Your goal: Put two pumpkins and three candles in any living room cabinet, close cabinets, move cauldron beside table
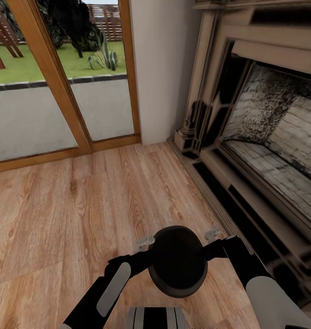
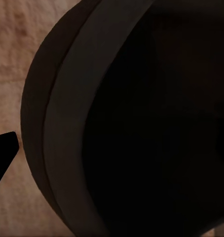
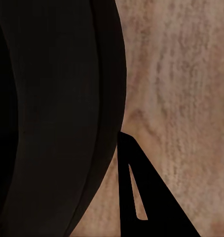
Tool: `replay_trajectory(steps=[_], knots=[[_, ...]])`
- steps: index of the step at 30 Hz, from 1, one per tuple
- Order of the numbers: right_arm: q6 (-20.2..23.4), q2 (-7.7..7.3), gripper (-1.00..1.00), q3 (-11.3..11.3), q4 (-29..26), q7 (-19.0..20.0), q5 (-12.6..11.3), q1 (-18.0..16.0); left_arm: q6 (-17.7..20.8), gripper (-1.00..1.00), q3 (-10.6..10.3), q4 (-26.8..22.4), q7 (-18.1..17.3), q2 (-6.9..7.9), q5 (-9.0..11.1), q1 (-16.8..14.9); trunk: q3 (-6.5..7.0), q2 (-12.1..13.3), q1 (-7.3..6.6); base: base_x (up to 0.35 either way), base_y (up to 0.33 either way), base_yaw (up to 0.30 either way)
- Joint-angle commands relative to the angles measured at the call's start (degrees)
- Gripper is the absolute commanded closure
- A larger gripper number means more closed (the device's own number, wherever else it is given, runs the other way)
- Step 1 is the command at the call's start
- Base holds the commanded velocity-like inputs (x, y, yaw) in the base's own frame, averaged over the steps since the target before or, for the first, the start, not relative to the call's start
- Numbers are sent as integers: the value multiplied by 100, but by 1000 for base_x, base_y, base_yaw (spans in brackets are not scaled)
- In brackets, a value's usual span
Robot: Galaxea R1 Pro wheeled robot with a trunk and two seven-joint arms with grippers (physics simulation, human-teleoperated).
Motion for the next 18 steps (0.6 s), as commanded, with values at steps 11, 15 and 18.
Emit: replay_trajectory(steps=[11, 15, 18], knots=[[-23, 5, 100, -23, 180, 50, 130, 2, 9, -100, 153, -7, 47, 60, 69, -3, -94, -7, 248, 0, 0, 0], [-24, 5, 100, -23, 180, 50, 130, 2, 9, -100, 157, -7, 46, 64, 71, -3, -138, -9, 253, 0, 0, 0], [-28, 5, 100, -23, 180, 45, 130, 2, 9, -100, 158, -7, 46, 60, 71, -3, -204, -13, 261, 0, 0, 0]])
